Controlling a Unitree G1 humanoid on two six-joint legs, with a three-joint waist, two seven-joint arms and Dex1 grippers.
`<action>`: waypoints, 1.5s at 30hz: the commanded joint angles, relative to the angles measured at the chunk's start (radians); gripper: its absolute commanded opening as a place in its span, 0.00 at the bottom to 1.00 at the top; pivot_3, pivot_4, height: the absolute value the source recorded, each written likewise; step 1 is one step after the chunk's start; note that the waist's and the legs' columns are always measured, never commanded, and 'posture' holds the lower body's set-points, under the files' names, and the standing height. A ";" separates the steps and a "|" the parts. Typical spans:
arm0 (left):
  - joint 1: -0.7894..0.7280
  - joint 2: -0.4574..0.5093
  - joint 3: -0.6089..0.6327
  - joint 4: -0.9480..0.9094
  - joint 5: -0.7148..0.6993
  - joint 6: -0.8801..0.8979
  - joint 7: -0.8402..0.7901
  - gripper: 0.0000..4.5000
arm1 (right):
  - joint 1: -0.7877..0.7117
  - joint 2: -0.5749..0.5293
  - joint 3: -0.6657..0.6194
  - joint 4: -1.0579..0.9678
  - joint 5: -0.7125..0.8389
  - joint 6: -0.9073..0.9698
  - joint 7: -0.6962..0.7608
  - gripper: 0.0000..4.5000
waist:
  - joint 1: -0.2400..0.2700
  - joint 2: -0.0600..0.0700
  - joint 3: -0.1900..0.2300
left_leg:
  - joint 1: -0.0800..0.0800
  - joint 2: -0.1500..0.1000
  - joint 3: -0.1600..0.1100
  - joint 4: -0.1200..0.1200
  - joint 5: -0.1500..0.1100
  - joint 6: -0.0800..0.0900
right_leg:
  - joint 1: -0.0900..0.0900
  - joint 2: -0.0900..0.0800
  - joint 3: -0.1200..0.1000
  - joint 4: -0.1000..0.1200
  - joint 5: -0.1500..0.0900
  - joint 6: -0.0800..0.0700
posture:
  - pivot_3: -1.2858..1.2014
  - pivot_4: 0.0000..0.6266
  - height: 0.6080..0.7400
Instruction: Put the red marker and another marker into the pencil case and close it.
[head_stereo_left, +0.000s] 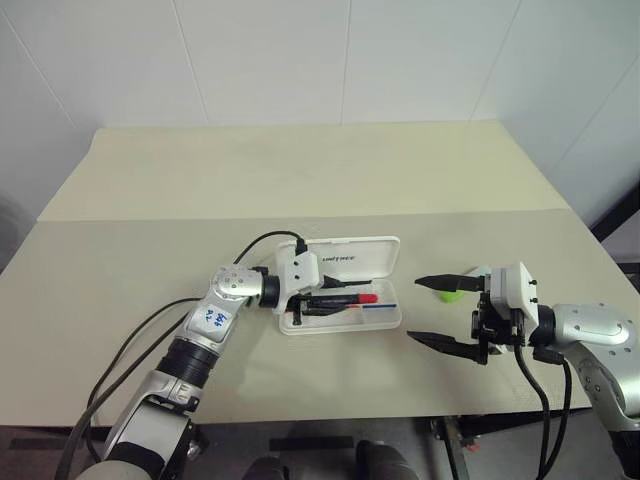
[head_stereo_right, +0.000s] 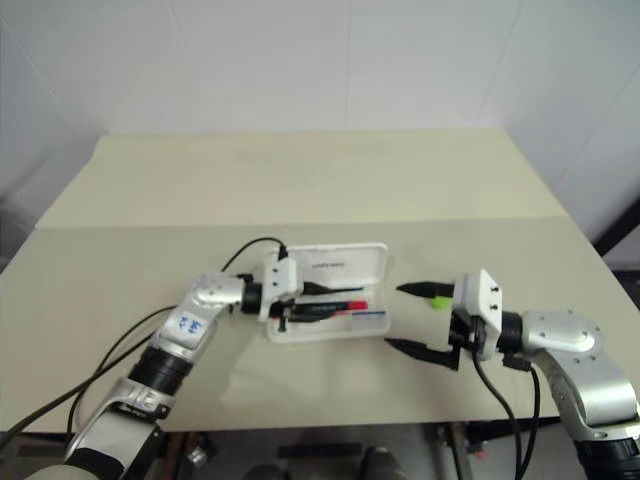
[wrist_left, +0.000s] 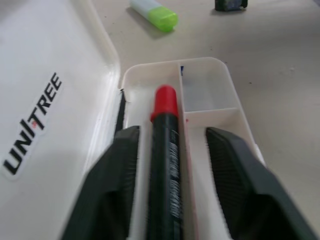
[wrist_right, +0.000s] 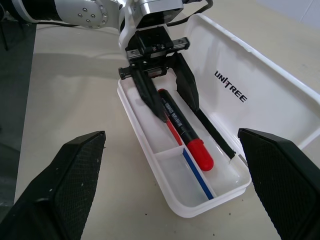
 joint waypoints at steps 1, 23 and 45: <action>-0.019 -0.008 -0.007 -0.024 -0.007 -0.011 -0.015 0.79 | -0.002 -0.001 -0.036 -0.041 0.026 -0.001 -0.006 1.00 | 0.000 0.000 0.000 | 0.000 0.000 0.000 0.000 0.000 0.000 | 0.000 0.000 0.000 0.000 0.000 0.000 | 0.52 0.24 1.00; 0.128 0.126 0.116 -0.356 -0.225 0.164 -0.121 0.97 | -0.444 -0.180 0.136 0.675 -0.263 -0.261 0.380 1.00 | -0.008 0.000 0.000 | 0.001 0.000 0.001 0.000 0.000 0.000 | 0.000 0.000 0.001 0.000 0.000 0.000 | 0.52 0.24 1.00; 0.484 0.381 0.457 -0.564 -0.434 0.194 -0.138 0.97 | -1.024 -0.024 0.477 1.561 -0.845 -0.801 0.274 1.00 | -0.034 0.004 0.002 | 0.000 0.001 0.003 -0.003 0.003 -0.005 | -0.002 -0.001 0.002 -0.002 0.000 0.000 | 0.52 0.24 1.00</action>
